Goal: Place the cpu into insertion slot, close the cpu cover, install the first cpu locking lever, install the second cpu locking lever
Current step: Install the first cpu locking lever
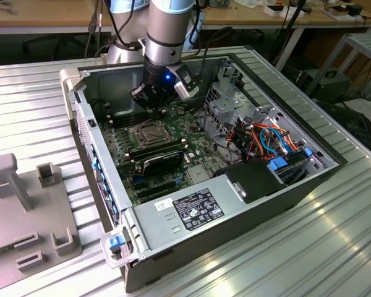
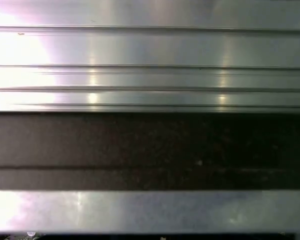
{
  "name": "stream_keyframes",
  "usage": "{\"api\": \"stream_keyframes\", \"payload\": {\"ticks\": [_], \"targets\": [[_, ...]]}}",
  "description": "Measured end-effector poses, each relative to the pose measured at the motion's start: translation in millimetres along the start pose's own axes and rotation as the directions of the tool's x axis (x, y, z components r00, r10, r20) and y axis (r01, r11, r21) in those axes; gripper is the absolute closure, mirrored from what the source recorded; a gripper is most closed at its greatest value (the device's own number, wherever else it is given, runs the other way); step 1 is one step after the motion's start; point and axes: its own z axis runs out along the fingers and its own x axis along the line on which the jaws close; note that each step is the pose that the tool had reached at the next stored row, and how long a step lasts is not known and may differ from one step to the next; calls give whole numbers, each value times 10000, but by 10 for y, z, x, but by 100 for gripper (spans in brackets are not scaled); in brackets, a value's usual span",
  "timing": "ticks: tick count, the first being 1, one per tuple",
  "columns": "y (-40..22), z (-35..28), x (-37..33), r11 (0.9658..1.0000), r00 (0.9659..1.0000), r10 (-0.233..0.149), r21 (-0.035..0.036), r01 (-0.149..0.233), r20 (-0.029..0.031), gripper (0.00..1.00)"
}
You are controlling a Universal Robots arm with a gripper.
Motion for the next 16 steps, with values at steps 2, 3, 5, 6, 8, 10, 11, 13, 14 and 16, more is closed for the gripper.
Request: {"api": "stream_keyframes", "payload": {"ticks": [2, 3, 5, 6, 8, 10, 11, 13, 14, 16], "targets": [[-1, 19, -4, 10000, 10000, 1, 1, -1, 0, 89], [-1, 26, -6, 10000, 10000, 0, 0, 0, 0, 89], [-2, 41, -10, 10000, 10000, 0, 1, 0, -1, 89], [-2, 46, -11, 10000, 10000, 0, 1, 0, -1, 89], [-3, 63, -18, 10000, 10000, 0, 1, 0, 0, 89], [-3, 75, -26, 10000, 10000, 1, 1, -1, 0, 89], [-4, 80, -29, 10000, 10000, 1, 1, -1, 0, 89], [-4, 89, -31, 10000, 10000, 1, 0, -1, 1, 89], [-4, 92, -31, 10000, 10000, 1, 1, -1, 1, 89], [-5, 104, -31, 10000, 10000, 1, 4, -1, -1, 89]]}}
